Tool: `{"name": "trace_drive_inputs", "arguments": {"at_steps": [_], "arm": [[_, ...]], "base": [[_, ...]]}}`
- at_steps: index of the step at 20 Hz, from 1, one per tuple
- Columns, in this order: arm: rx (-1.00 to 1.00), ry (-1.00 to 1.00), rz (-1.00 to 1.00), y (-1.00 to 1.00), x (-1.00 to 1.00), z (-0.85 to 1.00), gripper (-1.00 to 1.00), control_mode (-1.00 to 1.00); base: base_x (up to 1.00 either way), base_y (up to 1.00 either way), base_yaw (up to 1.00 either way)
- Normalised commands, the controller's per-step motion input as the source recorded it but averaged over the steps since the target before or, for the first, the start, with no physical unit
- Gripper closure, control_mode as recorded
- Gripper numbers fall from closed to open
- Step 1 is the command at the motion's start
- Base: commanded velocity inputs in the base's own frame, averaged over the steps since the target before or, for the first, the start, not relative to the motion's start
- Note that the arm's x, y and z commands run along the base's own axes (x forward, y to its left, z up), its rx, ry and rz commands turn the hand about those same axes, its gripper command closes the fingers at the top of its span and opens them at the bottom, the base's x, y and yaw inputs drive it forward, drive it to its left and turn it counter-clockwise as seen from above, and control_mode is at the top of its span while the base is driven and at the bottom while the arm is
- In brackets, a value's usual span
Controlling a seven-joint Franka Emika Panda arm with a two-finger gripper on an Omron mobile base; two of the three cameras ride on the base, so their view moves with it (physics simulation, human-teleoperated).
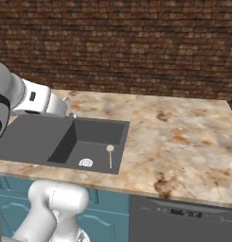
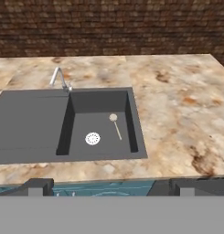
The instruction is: Pick up the dish brush and dish brush from the sink, and place them back in the cabinet, and close the cabinet door.
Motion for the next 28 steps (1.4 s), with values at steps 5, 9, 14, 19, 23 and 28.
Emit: {"name": "trace_drive_inputs", "arguments": {"at_steps": [5, 9, 14, 19, 23, 28], "arm": [[0.00, 0.00, 0.00, -0.03, 0.36, -0.16, -1.00, -1.00], [0.00, 0.00, 0.00, -0.02, 0.37, -0.21, -1.00, -1.00], [0.00, 0.03, 0.00, -0.03, 0.27, -0.24, -1.00, -1.00], [0.00, 0.04, 0.00, -0.06, 0.20, -0.30, -1.00, -1.00], [0.00, 0.05, 0.00, -0.05, 0.15, -0.28, -1.00, -1.00], [0.00, 0.05, 0.00, 0.00, 0.16, -0.28, -1.00, -1.00]], "base": [[0.00, 0.00, 0.00], [0.00, 0.00, 0.00], [0.00, 0.00, 0.00], [0.00, 0.00, 0.00], [0.00, 0.00, 0.00], [0.00, 0.00, 0.00]]}}
